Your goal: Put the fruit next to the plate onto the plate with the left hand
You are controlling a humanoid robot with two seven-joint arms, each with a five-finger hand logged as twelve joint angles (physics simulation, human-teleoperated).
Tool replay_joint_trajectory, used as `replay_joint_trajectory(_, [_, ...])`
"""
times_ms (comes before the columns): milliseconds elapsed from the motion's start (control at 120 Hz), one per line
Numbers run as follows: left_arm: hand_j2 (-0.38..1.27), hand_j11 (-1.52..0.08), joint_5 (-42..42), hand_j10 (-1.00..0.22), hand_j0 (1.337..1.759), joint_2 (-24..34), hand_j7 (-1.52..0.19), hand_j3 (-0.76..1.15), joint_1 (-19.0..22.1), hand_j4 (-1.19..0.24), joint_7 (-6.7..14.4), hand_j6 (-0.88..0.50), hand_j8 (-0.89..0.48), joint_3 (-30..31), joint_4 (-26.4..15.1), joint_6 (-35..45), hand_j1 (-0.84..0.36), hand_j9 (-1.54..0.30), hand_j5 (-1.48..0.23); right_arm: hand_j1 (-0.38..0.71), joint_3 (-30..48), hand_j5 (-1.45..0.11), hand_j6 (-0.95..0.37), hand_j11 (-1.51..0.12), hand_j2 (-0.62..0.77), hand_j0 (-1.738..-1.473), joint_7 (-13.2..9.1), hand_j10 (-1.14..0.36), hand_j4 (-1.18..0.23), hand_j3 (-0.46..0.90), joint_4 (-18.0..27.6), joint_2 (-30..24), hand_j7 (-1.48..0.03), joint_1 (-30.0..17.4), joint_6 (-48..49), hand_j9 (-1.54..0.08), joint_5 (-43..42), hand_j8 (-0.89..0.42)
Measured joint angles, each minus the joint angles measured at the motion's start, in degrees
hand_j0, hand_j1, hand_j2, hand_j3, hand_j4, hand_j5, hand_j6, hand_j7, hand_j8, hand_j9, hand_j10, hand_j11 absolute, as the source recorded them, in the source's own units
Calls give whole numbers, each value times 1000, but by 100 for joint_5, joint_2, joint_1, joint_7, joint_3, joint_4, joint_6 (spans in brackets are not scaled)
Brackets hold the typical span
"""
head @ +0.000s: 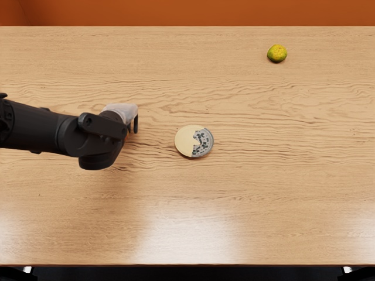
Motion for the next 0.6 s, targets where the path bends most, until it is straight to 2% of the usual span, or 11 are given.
replay_joint_trajectory(75, [278,-1071,-19,-577,1644,0,-1046,214,5,-797,-3,-600,-455,2,6,-11,-297,-1058,-1039,-307,0,-45,-35,-45,-7,-1658,0,-35,-35,0,0,0,-45,0,-1,-45,0,-35])
replay_joint_trajectory(100, [166,-1089,-6,-551,1646,-4,-1055,377,35,-809,-5,-589,-452,3,9,-7,-290,-1072,-1044,-307,0,-45,-35,-45,-7,-1658,0,-35,-35,0,0,0,-45,0,0,-45,0,-35])
replay_joint_trajectory(108, [174,-1094,-4,-542,1650,-10,-1056,355,40,-814,-5,-584,-447,3,10,-3,-292,-1076,-1042,-307,0,-45,-35,-45,-7,-1658,0,-35,-35,0,0,0,-45,0,0,-45,0,-35])
replay_joint_trajectory(133, [87,-1107,-4,-520,1661,-22,-1063,491,51,-823,-7,-569,-407,5,12,-1,-289,-1083,-1050,-307,0,-45,-35,-45,-7,-1658,0,-35,-35,0,0,0,-45,0,-1,-45,0,-35])
replay_joint_trajectory(200, [27,-1130,-9,-482,1661,-26,-1084,579,60,-838,-4,-551,-373,9,13,-2,-290,-1100,-1072,-307,0,-45,-35,-45,-7,-1658,0,-35,-35,0,0,0,-45,0,0,-45,0,-35])
replay_joint_trajectory(275, [44,-1150,-26,-474,1660,-26,-1104,547,43,-845,-4,-543,-366,10,9,-8,-288,-1116,-1101,-307,1,-45,-35,-45,-7,-1658,0,-35,-35,0,-1,0,-45,0,1,-45,0,-35])
replay_joint_trajectory(475, [371,-1172,-66,-520,1652,-9,-1136,209,-120,-849,-12,-601,-398,6,-25,-88,-304,-1148,-1149,-307,0,-45,-35,-45,-7,-1658,0,-34,-35,0,0,0,-45,0,-1,-45,0,-35])
replay_joint_trajectory(600, [355,-1177,-69,-540,1651,0,-1156,113,-236,-847,-10,-617,-415,-1,-64,-123,-270,-1155,-1171,-307,1,-45,-35,-45,-7,-1658,0,-35,-35,0,0,0,-45,0,0,-45,0,-35])
